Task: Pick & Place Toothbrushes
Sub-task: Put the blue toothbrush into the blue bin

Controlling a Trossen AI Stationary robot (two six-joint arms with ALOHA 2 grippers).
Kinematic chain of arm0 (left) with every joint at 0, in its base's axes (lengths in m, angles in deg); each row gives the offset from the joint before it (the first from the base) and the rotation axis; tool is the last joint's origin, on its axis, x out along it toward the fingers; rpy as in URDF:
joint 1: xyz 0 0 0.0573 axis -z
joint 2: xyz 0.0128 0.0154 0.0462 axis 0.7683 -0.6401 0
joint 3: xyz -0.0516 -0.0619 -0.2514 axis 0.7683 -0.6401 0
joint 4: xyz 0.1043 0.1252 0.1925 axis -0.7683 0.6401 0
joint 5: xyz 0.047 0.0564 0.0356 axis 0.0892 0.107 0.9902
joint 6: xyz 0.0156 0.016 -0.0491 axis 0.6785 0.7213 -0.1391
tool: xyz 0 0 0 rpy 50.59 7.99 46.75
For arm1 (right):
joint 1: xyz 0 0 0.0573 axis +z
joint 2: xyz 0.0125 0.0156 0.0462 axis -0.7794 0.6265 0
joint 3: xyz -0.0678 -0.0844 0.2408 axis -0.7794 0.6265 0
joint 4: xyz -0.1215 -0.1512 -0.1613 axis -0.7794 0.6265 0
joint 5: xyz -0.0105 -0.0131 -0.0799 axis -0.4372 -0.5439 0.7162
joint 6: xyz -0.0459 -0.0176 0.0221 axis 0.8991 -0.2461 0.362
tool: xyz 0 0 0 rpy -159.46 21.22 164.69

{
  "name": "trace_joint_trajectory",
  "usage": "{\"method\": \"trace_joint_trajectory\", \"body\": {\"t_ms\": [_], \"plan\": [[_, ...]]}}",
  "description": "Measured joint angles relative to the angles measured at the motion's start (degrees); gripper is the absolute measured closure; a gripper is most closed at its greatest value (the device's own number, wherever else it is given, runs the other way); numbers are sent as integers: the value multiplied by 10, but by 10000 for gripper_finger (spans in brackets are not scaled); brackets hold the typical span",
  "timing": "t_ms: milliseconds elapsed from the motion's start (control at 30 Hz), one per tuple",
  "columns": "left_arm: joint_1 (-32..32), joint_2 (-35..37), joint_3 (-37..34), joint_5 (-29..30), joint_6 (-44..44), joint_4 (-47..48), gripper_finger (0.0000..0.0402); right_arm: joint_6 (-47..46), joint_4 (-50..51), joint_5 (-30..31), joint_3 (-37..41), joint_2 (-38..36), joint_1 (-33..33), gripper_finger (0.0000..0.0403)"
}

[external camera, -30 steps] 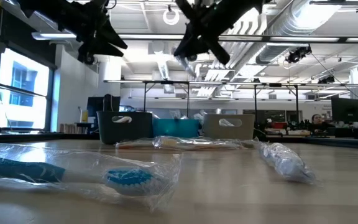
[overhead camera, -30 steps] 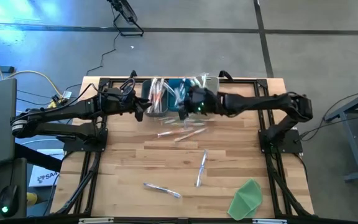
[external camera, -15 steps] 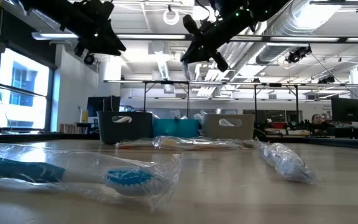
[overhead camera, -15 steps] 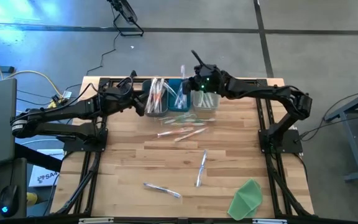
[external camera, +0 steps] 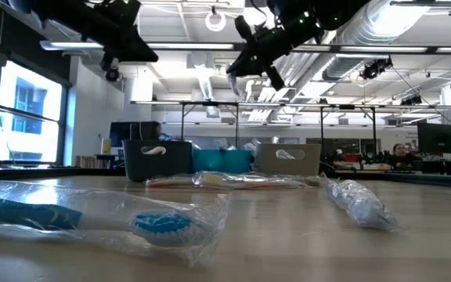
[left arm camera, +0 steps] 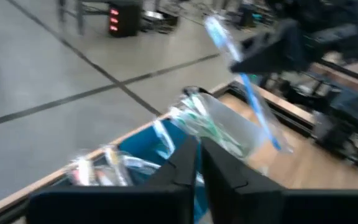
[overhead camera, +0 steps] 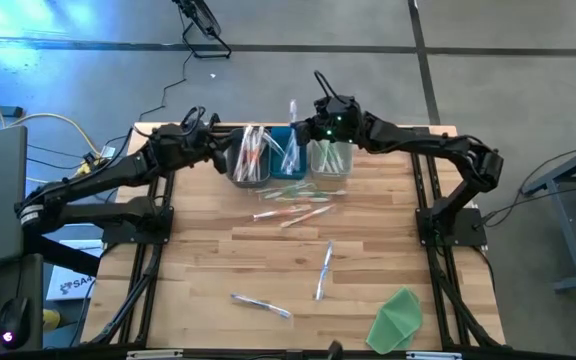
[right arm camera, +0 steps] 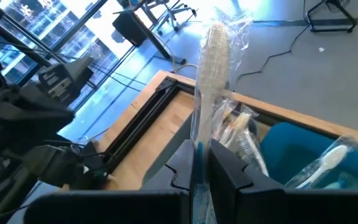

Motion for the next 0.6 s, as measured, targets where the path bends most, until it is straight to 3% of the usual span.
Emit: {"method": "trace_joint_trajectory", "body": {"t_ms": [267, 600], "plan": [[-65, 22, 0, -135, 24, 1, 399, 21, -9, -11, -2, 21, -8, 386], [-116, 75, 0, -139, 29, 2, 400, 99, 89, 4, -120, 146, -7, 386]]}}
